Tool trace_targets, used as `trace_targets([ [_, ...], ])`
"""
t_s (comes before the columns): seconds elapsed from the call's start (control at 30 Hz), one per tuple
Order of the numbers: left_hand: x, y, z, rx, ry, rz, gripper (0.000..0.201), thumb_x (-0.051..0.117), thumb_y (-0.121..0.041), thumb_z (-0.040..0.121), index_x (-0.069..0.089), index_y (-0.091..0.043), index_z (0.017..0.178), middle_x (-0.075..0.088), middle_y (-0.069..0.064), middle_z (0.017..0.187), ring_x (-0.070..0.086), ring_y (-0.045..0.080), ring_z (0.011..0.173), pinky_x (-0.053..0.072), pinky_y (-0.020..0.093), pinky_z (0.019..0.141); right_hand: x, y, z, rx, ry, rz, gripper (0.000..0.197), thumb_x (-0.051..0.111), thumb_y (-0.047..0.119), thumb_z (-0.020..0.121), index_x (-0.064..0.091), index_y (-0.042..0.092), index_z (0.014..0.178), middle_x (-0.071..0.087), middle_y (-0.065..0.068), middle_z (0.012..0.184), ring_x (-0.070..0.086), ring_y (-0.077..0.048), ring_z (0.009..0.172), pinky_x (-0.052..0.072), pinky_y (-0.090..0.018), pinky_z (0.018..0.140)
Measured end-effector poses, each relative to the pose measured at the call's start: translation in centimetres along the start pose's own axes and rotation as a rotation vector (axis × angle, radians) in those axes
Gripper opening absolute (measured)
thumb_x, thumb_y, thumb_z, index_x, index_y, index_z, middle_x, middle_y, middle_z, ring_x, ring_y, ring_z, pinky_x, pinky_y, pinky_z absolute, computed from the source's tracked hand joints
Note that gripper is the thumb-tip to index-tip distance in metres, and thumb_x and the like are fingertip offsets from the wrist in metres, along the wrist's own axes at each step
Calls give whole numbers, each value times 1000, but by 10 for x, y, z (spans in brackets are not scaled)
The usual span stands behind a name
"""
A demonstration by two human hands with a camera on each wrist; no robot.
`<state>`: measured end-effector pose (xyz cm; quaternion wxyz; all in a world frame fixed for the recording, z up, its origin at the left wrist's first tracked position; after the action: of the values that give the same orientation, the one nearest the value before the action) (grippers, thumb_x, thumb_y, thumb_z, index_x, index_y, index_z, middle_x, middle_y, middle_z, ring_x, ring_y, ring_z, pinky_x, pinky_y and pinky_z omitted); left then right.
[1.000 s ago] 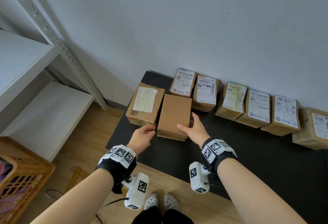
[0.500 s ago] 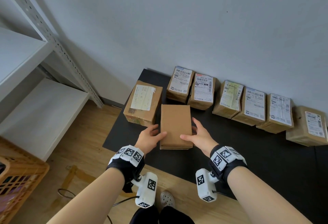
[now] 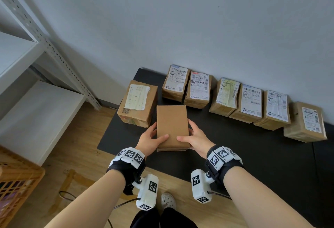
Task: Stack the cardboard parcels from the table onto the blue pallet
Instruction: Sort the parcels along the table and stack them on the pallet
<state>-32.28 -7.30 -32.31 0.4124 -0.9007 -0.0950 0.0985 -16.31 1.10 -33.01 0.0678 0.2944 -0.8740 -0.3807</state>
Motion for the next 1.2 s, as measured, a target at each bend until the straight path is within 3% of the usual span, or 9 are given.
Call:
trace_targets([
  [0.2, 7, 5, -18, 16, -35, 39, 81, 70, -30, 81, 22, -30, 147, 46, 2, 141, 49, 21, 125, 43, 44, 104, -1, -13, -13, -19, 33, 11, 90, 72, 9, 79, 21, 42, 145, 39, -1, 146, 40, -25, 131, 41, -53, 104],
  [0.4, 26, -7, -52, 102, 2, 103, 75, 68, -25, 84, 26, -29, 146, 53, 0, 132, 55, 16, 108, 48, 38, 98, -11, -21, -60, -79, -30, 89, 87, 69, 7, 82, 20, 36, 147, 42, -1, 144, 43, -23, 129, 40, -50, 106],
  [0.77, 92, -46, -108, 263, 344, 313, 78, 69, -26, 82, 24, -29, 147, 52, 1, 135, 56, 21, 115, 48, 44, 99, -49, -55, -180, -208, -348, 373, 87, 69, 6, 81, 20, 37, 146, 46, -3, 139, 47, -25, 125, 44, -50, 102],
  [0.93, 157, -51, -149, 311, 523, 389, 76, 69, -23, 83, 26, -28, 146, 52, 1, 135, 58, 20, 114, 49, 41, 97, -83, -89, -254, -252, -529, 461, 80, 64, 6, 85, 22, 33, 147, 48, -1, 137, 49, -19, 119, 45, -45, 101],
  [1.2, 287, -60, -231, 405, 783, 446, 76, 67, -19, 84, 25, -29, 146, 51, 1, 137, 58, 20, 114, 50, 41, 96, -161, -152, -368, -319, -788, 593, 83, 66, 4, 83, 21, 29, 148, 49, -4, 138, 50, -21, 122, 42, -50, 104],
])
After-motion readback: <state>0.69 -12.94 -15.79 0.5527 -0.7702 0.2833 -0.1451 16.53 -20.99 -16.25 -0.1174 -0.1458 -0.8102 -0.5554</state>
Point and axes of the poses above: each hand's wrist, its own z-axis towards the middle knuckle, its own x-axis out of the palm, y = z × x, the point moved 5 cm from there along z, towards the middle knuckle
